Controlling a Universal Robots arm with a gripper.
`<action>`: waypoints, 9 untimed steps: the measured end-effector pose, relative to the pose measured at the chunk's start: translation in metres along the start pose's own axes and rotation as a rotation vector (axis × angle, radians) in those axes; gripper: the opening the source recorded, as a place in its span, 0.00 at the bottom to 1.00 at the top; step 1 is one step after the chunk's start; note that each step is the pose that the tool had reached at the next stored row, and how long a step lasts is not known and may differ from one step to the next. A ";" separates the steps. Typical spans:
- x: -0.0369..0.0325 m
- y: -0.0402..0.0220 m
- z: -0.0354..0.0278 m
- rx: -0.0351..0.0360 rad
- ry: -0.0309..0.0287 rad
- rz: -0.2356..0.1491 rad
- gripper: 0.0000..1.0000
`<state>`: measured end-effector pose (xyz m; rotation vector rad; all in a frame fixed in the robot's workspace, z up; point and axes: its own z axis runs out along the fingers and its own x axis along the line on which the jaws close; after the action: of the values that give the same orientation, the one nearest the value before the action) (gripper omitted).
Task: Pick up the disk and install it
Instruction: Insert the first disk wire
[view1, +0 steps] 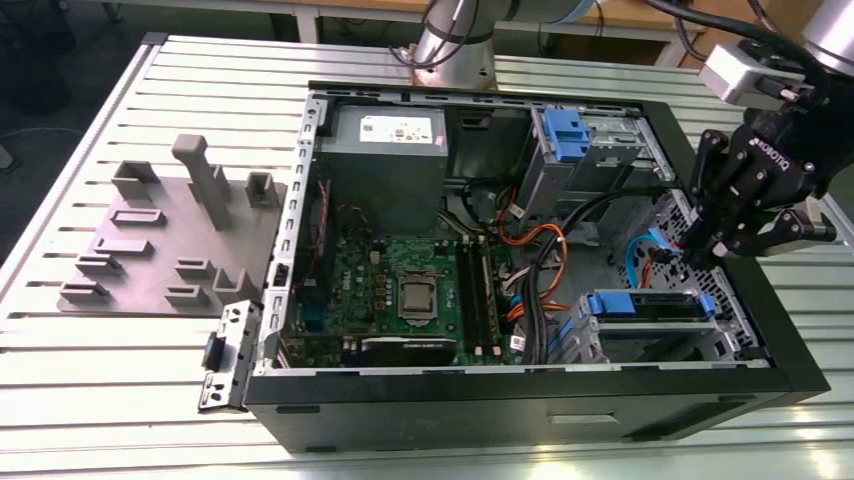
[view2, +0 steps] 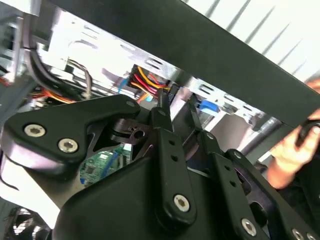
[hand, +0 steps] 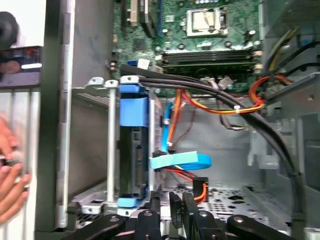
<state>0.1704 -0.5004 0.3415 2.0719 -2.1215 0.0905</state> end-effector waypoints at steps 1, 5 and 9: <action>-0.0006 0.0000 0.0000 0.0000 0.0088 0.001 0.31; -0.0032 -0.0013 -0.0002 -0.0029 0.0135 0.000 0.31; -0.0057 -0.0025 -0.0005 -0.0048 0.0144 0.000 0.31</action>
<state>0.1730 -0.4947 0.3408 2.0620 -2.1116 0.1000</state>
